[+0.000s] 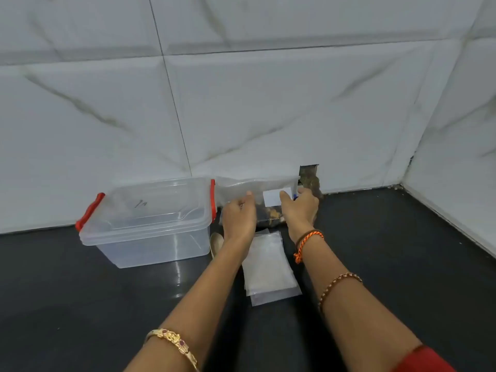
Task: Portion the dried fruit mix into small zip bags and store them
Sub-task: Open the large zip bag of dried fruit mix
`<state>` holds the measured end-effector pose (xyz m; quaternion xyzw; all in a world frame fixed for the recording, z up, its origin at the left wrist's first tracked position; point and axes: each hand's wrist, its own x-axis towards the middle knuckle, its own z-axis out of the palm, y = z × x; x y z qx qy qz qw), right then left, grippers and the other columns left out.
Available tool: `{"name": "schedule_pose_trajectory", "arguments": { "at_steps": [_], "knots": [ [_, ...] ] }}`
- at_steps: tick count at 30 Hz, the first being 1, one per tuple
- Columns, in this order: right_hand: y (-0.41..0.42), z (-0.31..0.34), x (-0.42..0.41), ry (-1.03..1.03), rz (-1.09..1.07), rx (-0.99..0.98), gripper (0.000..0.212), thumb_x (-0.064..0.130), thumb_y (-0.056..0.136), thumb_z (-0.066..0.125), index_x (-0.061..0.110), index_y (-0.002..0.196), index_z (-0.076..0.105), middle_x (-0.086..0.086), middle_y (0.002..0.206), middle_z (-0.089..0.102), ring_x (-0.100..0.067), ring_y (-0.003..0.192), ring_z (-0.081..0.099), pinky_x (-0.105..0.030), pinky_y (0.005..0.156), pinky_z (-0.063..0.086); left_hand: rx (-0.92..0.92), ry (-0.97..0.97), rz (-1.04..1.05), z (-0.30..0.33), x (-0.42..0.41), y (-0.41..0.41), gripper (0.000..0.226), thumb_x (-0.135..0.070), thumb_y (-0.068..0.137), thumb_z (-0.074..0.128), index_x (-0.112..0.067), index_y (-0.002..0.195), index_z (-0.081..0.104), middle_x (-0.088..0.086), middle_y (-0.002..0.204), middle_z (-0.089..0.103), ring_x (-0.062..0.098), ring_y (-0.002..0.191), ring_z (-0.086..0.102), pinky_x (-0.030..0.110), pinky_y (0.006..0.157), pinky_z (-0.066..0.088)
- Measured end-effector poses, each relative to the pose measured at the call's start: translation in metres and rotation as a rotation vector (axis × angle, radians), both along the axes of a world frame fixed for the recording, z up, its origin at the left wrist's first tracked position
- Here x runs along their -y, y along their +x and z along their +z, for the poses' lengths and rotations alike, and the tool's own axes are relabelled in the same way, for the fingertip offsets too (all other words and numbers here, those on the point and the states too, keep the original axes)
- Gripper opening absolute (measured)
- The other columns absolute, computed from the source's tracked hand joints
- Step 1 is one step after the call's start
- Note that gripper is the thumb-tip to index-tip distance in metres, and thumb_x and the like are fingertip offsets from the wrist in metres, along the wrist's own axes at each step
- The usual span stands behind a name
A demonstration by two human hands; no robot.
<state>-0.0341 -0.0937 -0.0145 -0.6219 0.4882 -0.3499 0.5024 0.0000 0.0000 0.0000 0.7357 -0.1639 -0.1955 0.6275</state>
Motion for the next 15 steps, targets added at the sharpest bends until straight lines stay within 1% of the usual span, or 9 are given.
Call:
{"name": "schedule_pose_trajectory", "arguments": {
  "at_steps": [2, 4, 5, 6, 7, 9, 11, 13, 15],
  "knots": [
    [0.003, 0.003, -0.002, 0.009, -0.003, -0.051, 0.035, 0.023, 0.091, 0.056, 0.003, 0.12, 0.05, -0.015, 0.122, 0.053, -0.031, 0.102, 0.055, -0.032, 0.077, 0.042, 0.017, 0.017, 0.0, 0.001, -0.001, 0.0, 0.037, -0.03, 0.1, 0.036, -0.028, 0.063, 0.035, -0.012, 0.068, 0.038, 0.001, 0.061, 0.035, 0.015, 0.058, 0.028],
    [0.005, 0.001, -0.002, 0.039, -0.015, -0.04, 0.016, 0.02, 0.092, 0.053, 0.004, 0.092, 0.056, -0.012, 0.096, 0.059, -0.031, 0.09, 0.056, -0.027, 0.065, 0.039, 0.002, 0.025, -0.026, 0.0, -0.002, 0.002, 0.036, -0.03, 0.1, 0.036, -0.028, 0.063, 0.037, -0.012, 0.069, 0.04, 0.001, 0.063, 0.037, 0.015, 0.058, 0.029],
    [0.005, 0.002, -0.003, 0.05, -0.034, -0.003, 0.022, 0.018, 0.093, 0.052, 0.008, 0.073, 0.049, -0.008, 0.079, 0.054, -0.028, 0.08, 0.052, -0.025, 0.061, 0.036, 0.003, 0.021, -0.022, 0.001, -0.004, 0.002, 0.036, -0.031, 0.1, 0.036, -0.027, 0.064, 0.038, -0.011, 0.07, 0.042, 0.002, 0.064, 0.038, 0.016, 0.059, 0.031],
    [0.003, 0.005, -0.005, 0.059, -0.05, 0.014, 0.031, 0.015, 0.093, 0.05, 0.012, 0.063, 0.041, -0.004, 0.068, 0.047, -0.025, 0.073, 0.047, -0.025, 0.06, 0.035, 0.008, 0.029, -0.018, 0.002, -0.005, 0.004, 0.035, -0.032, 0.099, 0.035, -0.026, 0.066, 0.041, -0.009, 0.072, 0.045, 0.003, 0.067, 0.041, 0.019, 0.061, 0.034],
    [0.001, 0.008, -0.006, 0.059, -0.062, 0.047, 0.034, 0.013, 0.093, 0.049, 0.013, 0.06, 0.04, -0.001, 0.063, 0.043, -0.022, 0.07, 0.045, -0.025, 0.062, 0.036, 0.012, 0.036, -0.02, 0.003, -0.007, 0.005, 0.033, -0.034, 0.099, 0.035, -0.023, 0.07, 0.046, -0.006, 0.076, 0.049, 0.007, 0.072, 0.045, 0.023, 0.065, 0.037],
    [-0.008, 0.019, -0.012, 0.05, -0.086, 0.107, 0.023, 0.013, 0.093, 0.049, 0.012, 0.07, 0.055, -0.001, 0.07, 0.05, -0.02, 0.074, 0.047, -0.028, 0.07, 0.043, 0.02, 0.042, -0.047, 0.011, -0.013, 0.003, 0.033, -0.037, 0.099, 0.033, -0.013, 0.095, 0.057, 0.001, 0.095, 0.058, 0.016, 0.091, 0.052, 0.029, 0.081, 0.041],
    [-0.02, 0.034, -0.021, 0.02, -0.096, 0.177, 0.016, 0.013, 0.093, 0.049, 0.011, 0.088, 0.064, -0.003, 0.087, 0.057, -0.019, 0.082, 0.05, -0.031, 0.078, 0.047, -0.005, 0.025, -0.091, 0.025, -0.021, -0.004, 0.039, -0.038, 0.099, 0.033, -0.009, 0.114, 0.053, 0.007, 0.116, 0.058, 0.021, 0.105, 0.053, 0.035, 0.095, 0.044],
    [-0.034, 0.053, -0.032, -0.017, -0.104, 0.206, 0.018, 0.014, 0.094, 0.048, 0.01, 0.096, 0.066, -0.003, 0.092, 0.058, -0.02, 0.086, 0.053, -0.034, 0.084, 0.05, -0.017, -0.001, -0.136, 0.041, -0.034, -0.015, 0.041, -0.037, 0.1, 0.032, -0.008, 0.124, 0.048, 0.01, 0.127, 0.053, 0.024, 0.111, 0.051, 0.037, 0.101, 0.043],
    [-0.048, 0.07, -0.041, -0.044, -0.102, 0.236, 0.019, 0.015, 0.094, 0.048, 0.009, 0.097, 0.066, -0.002, 0.086, 0.058, -0.02, 0.082, 0.055, -0.037, 0.085, 0.052, -0.022, -0.009, -0.144, 0.057, -0.049, -0.024, 0.046, -0.036, 0.1, 0.031, -0.006, 0.135, 0.039, 0.012, 0.134, 0.046, 0.027, 0.118, 0.047, 0.036, 0.1, 0.04]
  ]
}}
